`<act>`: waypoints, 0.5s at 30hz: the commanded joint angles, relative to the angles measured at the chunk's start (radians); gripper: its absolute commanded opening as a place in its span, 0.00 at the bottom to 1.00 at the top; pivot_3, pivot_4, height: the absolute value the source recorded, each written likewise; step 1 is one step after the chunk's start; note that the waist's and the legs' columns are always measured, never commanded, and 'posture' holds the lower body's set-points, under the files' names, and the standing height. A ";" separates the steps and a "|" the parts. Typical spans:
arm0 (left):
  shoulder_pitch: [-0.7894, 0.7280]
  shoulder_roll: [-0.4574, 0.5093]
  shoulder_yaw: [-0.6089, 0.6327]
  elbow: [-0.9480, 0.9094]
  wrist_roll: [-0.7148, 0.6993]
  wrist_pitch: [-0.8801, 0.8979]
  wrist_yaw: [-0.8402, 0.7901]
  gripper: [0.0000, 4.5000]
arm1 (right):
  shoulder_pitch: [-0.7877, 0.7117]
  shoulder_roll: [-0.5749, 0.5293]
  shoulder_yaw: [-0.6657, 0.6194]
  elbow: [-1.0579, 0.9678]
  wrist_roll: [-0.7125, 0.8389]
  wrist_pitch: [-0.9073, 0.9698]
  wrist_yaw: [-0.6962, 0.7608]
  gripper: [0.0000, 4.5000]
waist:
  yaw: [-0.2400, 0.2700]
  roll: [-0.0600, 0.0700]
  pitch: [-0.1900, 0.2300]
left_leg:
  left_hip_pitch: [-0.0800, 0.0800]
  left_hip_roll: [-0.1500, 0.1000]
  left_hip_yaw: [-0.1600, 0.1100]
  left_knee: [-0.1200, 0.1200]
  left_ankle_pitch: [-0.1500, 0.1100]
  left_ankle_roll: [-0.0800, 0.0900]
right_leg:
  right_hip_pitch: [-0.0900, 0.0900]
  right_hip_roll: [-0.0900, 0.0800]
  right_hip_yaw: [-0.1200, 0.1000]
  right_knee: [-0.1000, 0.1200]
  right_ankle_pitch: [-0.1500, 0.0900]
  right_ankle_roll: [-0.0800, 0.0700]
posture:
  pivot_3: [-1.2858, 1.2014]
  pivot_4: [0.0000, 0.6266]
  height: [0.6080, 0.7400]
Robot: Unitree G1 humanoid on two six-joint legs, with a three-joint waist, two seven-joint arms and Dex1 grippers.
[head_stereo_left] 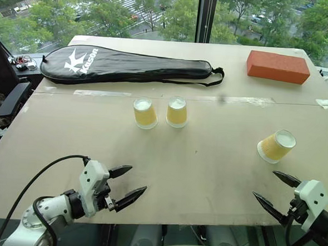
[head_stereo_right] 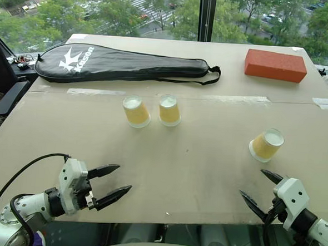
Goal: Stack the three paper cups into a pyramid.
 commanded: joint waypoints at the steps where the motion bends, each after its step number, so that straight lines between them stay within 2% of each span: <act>1: -0.008 -0.010 0.015 0.009 -0.012 -0.020 -0.006 1.00 | -0.076 0.030 0.023 0.016 -0.008 -0.024 -0.048 0.99 | -0.001 -0.001 0.000 | 0.000 0.000 0.000 0.000 0.000 0.000 | 0.000 0.000 0.000 0.000 0.000 0.000 | 0.52 0.24 1.00; 6: -0.043 -0.040 0.002 -0.011 -0.032 -0.012 0.013 1.00 | -0.243 0.069 0.072 -0.019 -0.005 0.017 -0.133 0.99 | -0.005 0.000 -0.001 | 0.002 0.001 0.002 0.001 0.000 0.000 | 0.001 0.000 0.001 0.000 0.000 0.000 | 0.52 0.24 1.00; 9: -0.060 -0.025 -0.030 -0.037 -0.003 -0.040 -0.011 1.00 | -0.348 0.077 0.080 -0.044 -0.016 0.042 -0.200 0.99 | -0.001 0.001 -0.001 | 0.001 0.001 0.001 0.001 0.000 0.000 | 0.000 0.001 0.000 0.000 0.000 0.000 | 0.52 0.24 1.00; 15: -0.122 -0.014 -0.060 -0.084 -0.018 -0.035 -0.024 1.00 | -0.498 0.055 0.014 0.004 -0.146 0.132 -0.395 0.99 | 0.003 0.001 -0.001 | 0.000 0.000 0.001 0.001 0.000 0.000 | 0.000 0.001 0.000 0.000 0.002 -0.003 | 0.52 0.24 1.00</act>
